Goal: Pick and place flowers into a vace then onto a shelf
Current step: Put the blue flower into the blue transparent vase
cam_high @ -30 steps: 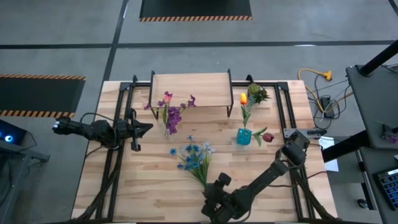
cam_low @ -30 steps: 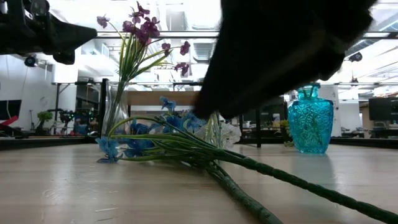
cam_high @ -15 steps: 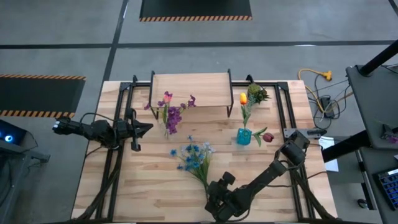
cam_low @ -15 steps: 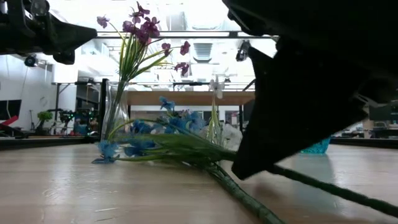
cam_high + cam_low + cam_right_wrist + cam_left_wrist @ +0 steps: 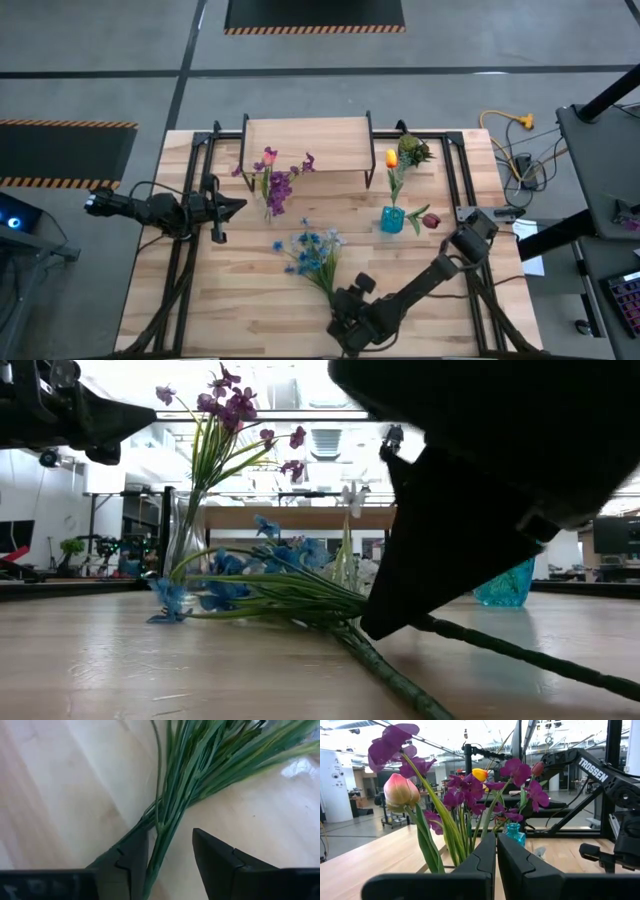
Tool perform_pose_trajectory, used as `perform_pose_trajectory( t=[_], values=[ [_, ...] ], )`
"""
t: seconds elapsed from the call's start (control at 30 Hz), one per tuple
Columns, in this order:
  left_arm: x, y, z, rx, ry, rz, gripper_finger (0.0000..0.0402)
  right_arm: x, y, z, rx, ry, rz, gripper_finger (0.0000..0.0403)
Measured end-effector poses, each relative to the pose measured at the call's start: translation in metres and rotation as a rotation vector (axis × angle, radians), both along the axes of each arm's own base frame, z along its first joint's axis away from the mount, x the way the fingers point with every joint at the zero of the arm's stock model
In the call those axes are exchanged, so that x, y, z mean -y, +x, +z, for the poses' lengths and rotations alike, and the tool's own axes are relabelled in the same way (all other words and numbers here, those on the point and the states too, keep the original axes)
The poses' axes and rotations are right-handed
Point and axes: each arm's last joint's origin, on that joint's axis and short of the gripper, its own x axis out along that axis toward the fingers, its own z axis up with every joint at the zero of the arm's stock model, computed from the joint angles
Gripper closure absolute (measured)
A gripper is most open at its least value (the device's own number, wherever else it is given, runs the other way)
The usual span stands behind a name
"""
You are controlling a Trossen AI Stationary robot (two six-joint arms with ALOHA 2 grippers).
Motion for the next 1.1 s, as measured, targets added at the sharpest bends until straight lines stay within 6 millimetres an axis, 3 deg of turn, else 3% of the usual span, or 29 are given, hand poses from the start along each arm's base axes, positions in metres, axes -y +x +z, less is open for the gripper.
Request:
perform_pose_trajectory(
  t=[0.77, 1.1],
  values=[
    [0.0, 0.0, -0.002, -0.015, 0.004, 0.0, 0.0402, 0.015, 0.011, 0.0, -0.014, -0.022, -0.004, 0.0277],
    [0.0, 0.0, -0.002, -0.019, 0.002, -0.001, 0.0402, 0.011, 0.017, 0.012, 0.013, -0.009, 0.009, 0.0375]
  ],
)
